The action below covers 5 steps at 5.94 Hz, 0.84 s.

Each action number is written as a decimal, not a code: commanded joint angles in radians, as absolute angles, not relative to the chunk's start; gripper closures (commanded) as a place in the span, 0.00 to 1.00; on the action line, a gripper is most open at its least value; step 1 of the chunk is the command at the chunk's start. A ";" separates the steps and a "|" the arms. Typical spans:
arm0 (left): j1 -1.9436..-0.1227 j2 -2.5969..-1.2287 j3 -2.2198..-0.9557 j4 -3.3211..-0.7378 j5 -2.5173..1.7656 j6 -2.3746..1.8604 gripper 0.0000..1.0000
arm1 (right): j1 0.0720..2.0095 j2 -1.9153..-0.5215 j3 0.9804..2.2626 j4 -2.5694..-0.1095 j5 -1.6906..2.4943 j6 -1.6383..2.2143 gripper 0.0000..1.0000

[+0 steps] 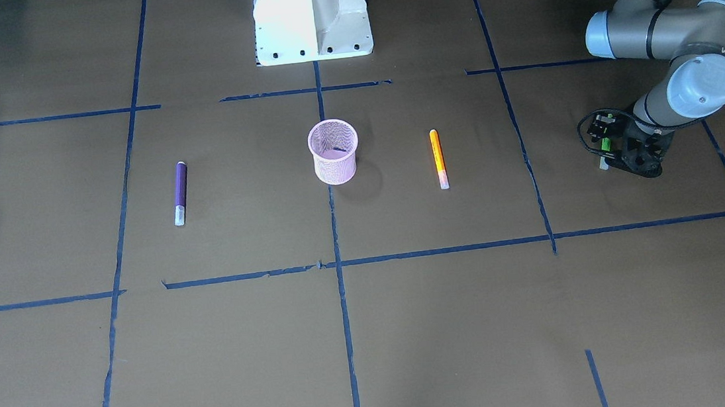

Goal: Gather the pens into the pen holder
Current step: 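Lower the left gripper onto the green highlighter and grasp it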

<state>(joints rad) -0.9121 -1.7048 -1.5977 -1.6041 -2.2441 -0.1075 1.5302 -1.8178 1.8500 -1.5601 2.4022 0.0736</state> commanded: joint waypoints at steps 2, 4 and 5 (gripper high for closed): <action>-0.907 -1.704 -1.595 -1.603 -2.244 -0.107 0.70 | 1.529 -1.818 1.850 -1.560 2.404 0.074 0.00; -0.902 -1.706 -1.600 -1.605 -2.246 -0.109 0.98 | 1.531 -1.818 1.850 -1.560 2.411 0.075 0.00; -0.902 -1.707 -1.662 -1.602 -2.264 -0.124 1.00 | 1.531 -1.816 1.851 -1.560 2.411 0.074 0.00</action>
